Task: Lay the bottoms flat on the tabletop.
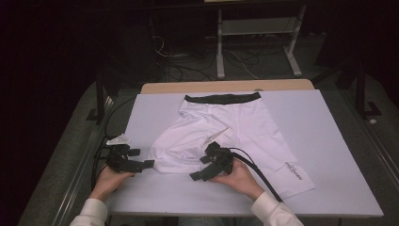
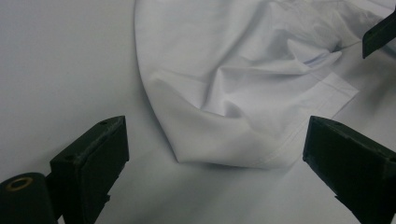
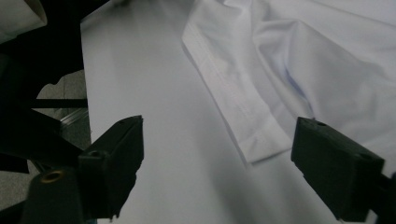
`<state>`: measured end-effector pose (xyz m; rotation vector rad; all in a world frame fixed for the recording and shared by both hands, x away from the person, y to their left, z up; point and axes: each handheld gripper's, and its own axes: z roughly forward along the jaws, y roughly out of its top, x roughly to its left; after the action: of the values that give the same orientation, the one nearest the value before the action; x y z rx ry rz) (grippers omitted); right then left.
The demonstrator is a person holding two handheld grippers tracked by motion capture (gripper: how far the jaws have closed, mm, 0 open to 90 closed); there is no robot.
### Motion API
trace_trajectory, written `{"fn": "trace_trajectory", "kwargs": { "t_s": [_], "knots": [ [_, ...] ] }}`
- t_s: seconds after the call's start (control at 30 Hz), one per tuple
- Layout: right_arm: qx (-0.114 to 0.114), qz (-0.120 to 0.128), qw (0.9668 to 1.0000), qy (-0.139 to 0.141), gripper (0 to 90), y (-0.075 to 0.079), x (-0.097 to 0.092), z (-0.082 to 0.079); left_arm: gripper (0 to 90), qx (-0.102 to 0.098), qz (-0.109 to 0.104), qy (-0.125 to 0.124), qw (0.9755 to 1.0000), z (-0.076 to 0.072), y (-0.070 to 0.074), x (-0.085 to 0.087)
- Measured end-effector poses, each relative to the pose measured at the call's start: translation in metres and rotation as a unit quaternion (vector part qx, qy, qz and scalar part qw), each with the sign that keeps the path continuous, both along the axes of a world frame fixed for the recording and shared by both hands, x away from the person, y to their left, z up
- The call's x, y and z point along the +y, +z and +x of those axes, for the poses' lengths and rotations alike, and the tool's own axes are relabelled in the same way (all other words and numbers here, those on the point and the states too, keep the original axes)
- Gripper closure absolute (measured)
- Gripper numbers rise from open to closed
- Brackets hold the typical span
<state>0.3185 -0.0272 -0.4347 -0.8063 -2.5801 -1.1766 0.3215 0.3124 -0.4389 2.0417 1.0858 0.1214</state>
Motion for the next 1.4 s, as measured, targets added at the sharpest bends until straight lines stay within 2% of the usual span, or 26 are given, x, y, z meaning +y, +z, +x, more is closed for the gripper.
{"fn": "trace_trajectory", "kwargs": {
  "t_s": [0.1, 0.13, 0.2, 0.23, 0.3, 0.33, 0.37, 0.43, 0.47, 0.5, 0.57, 0.63, 0.7, 0.77, 0.8, 0.87, 0.97, 1.0, 1.03, 1.2, 1.3, 1.4],
  "knots": [
    [0.003, -0.001, 1.0000, 0.007, 22.4, -0.002, 0.006, -0.001, 11.9, 0.011, -0.003, -0.002, 0.9999, 0.004, -0.003, 0.000],
    [0.001, -0.005, 0.9999, 0.013, 28.0, -0.005, 0.010, -0.001, 14.6, 0.014, -0.004, -0.001, 0.9999, 0.005, -0.004, -0.001],
    [0.000, -0.007, 0.9999, 0.013, 29.3, -0.005, 0.011, -0.001, 15.0, 0.020, -0.005, -0.002, 0.9998, 0.007, -0.006, -0.001],
    [-0.001, -0.013, 0.9998, 0.013, 34.2, -0.008, 0.014, 0.001, 17.7, 0.024, -0.003, -0.003, 0.9997, 0.008, -0.007, -0.001],
    [-0.003, -0.015, 0.9998, 0.013, 36.1, -0.009, 0.015, 0.001, 18.7, 0.029, 0.001, -0.005, 0.9996, 0.010, -0.009, -0.002],
    [-0.008, -0.019, 0.9997, 0.010, 40.5, -0.011, 0.016, 0.002, 22.2, 0.028, 0.002, -0.005, 0.9996, 0.010, -0.010, -0.002],
    [-0.008, -0.019, 0.9997, 0.010, 40.5, -0.011, 0.016, 0.002, 22.2, 0.025, 0.002, -0.004, 0.9997, 0.010, -0.010, -0.002],
    [-0.011, -0.027, 0.9996, 0.007, 43.4, -0.014, 0.017, 0.003, 31.4, 0.025, -0.004, -0.004, 0.9997, 0.011, -0.011, -0.002],
    [-0.015, -0.031, 0.9994, 0.006, 44.8, -0.015, 0.017, 0.004, 31.4, 0.024, -0.006, -0.005, 0.9997, 0.012, -0.011, -0.002],
    [-0.024, -0.043, 0.9988, 0.002, 48.8, -0.017, 0.018, 0.004, 40.3, 0.024, -0.008, -0.004, 0.9997, 0.012, -0.011, -0.003],
    [-0.030, -0.043, 0.9986, 0.001, 50.5, -0.017, 0.018, 0.004, 43.7, 0.027, -0.016, -0.006, 0.9995, 0.013, -0.013, -0.004],
    [-0.041, -0.055, 0.9976, -0.007, 57.0, -0.017, 0.018, 0.002, 54.3, 0.029, -0.013, -0.010, 0.9994, 0.014, -0.013, -0.007],
    [-0.046, -0.059, 0.9972, -0.010, 59.7, -0.017, 0.019, 0.001, 57.4, 0.031, -0.014, -0.011, 0.9994, 0.014, -0.013, -0.008],
    [-0.051, -0.069, 0.9961, -0.023, 66.5, -0.016, 0.019, -0.001, 63.7, 0.032, -0.007, -0.013, 0.9994, 0.015, -0.013, -0.010],
    [-0.058, -0.076, 0.9948, -0.034, 72.5, -0.017, 0.019, -0.002, 69.3, 0.033, -0.004, -0.013, 0.9994, 0.016, -0.013, -0.011],
    [-0.067, -0.079, 0.9940, -0.034, 73.5, -0.017, 0.019, -0.004, 72.3, 0.036, -0.005, -0.014, 0.9992, 0.018, -0.012, -0.013],
    [-0.092, -0.090, 0.9910, -0.038, 77.0, -0.017, 0.021, -0.010, 75.4, 0.038, -0.011, -0.012, 0.9991, 0.021, -0.009, -0.017],
    [-0.100, -0.090, 0.9902, -0.038, 82.2, -0.017, 0.020, -0.012, 77.5, 0.038, -0.014, -0.011, 0.9991, 0.022, -0.008, -0.018],
    [-0.096, -0.088, 0.9909, -0.035, 86.9, -0.017, 0.020, -0.012, 78.1, 0.040, -0.013, -0.011, 0.9990, 0.024, -0.007, -0.020],
    [-0.088, -0.082, 0.9922, -0.032, 88.1, -0.018, 0.018, -0.012, 80.4, 0.043, -0.017, -0.014, 0.9988, 0.028, 0.001, -0.027],
    [-0.063, -0.072, 0.9949, -0.031, 88.6, -0.017, 0.014, -0.006, 80.5, 0.036, -0.011, -0.023, 0.9990, 0.032, 0.012, -0.038],
    [-0.057, -0.067, 0.9956, -0.032, 88.7, -0.016, 0.010, -0.003, 80.2, 0.031, -0.010, -0.025, 0.9991, 0.035, 0.017, -0.044]
  ]
}}
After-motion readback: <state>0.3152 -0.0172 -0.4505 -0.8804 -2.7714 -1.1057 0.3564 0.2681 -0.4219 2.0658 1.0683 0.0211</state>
